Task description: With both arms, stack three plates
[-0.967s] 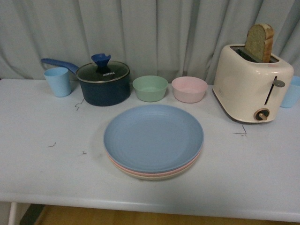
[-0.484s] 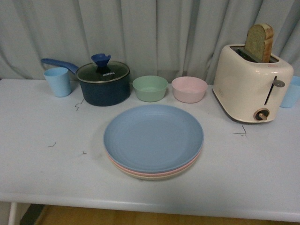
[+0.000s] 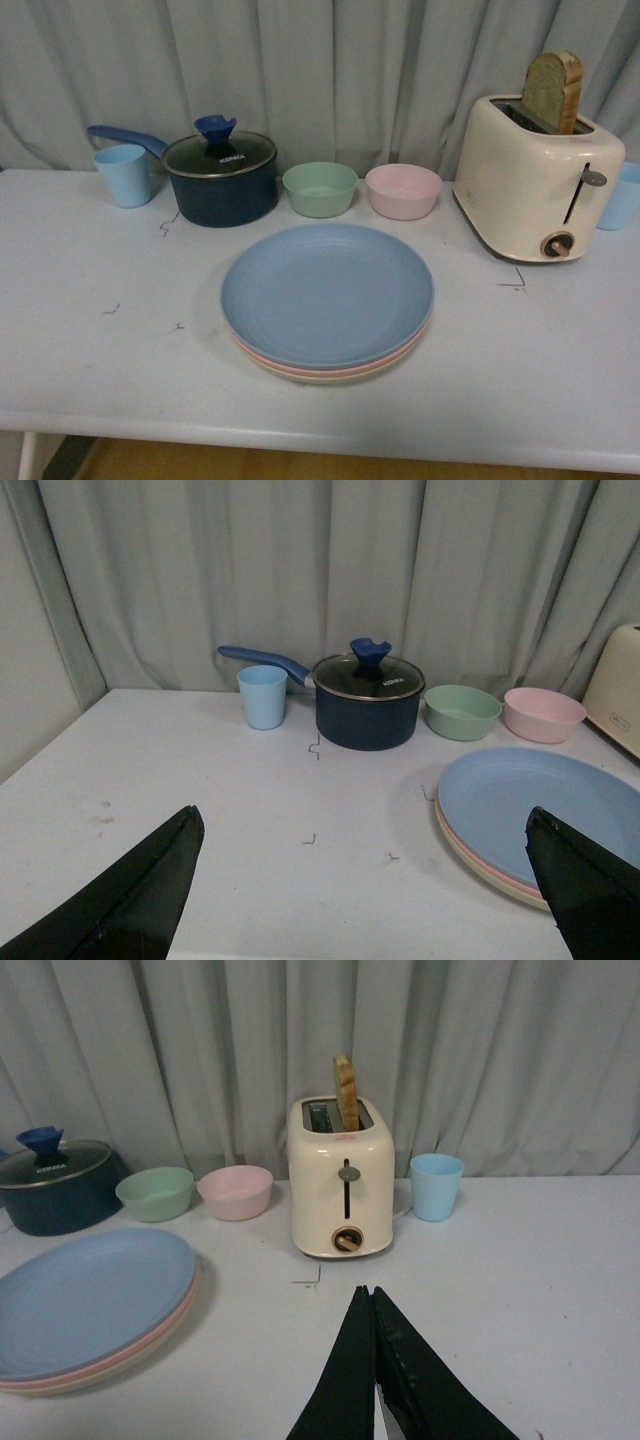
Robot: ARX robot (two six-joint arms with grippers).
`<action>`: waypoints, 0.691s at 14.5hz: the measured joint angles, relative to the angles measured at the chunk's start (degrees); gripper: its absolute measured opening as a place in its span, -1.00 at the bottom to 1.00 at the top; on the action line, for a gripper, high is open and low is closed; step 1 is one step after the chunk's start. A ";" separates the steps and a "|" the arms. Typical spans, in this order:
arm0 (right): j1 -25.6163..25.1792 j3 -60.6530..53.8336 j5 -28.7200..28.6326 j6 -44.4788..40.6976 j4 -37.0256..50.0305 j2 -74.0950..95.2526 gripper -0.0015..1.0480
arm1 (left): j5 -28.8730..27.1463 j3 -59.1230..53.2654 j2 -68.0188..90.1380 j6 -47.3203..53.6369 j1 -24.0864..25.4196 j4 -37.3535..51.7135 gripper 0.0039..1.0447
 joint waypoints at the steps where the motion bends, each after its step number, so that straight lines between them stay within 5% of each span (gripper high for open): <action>1: 0.00 0.00 -0.02 0.00 0.42 -0.04 -0.96 | 0.04 0.00 0.00 0.00 0.00 -0.02 0.88; 5: 0.00 0.00 -0.02 -0.04 0.42 -0.04 -0.89 | 0.04 0.00 0.00 0.00 0.00 0.00 0.88; 10: 0.00 0.00 -0.02 -0.04 0.42 -0.04 0.28 | 0.04 0.00 0.00 0.00 0.00 0.00 0.88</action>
